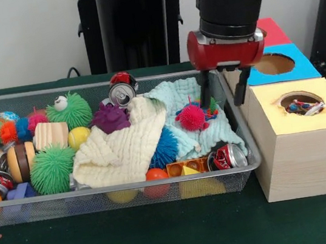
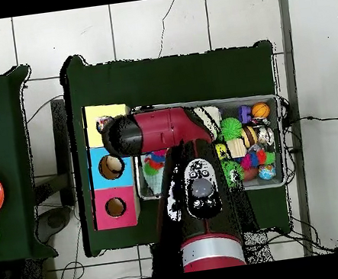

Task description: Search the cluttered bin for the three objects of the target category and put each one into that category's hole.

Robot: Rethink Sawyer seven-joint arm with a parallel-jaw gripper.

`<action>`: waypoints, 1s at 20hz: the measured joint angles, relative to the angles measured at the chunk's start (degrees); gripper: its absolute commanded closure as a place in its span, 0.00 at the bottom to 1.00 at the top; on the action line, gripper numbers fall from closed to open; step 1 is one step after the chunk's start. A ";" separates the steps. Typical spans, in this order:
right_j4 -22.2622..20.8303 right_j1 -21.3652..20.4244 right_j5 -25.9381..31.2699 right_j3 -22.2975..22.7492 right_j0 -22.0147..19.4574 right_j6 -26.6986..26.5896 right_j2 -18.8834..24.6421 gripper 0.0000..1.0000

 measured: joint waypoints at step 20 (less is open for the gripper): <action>2.16 2.77 11.29 -7.79 9.75 0.05 -5.47 0.00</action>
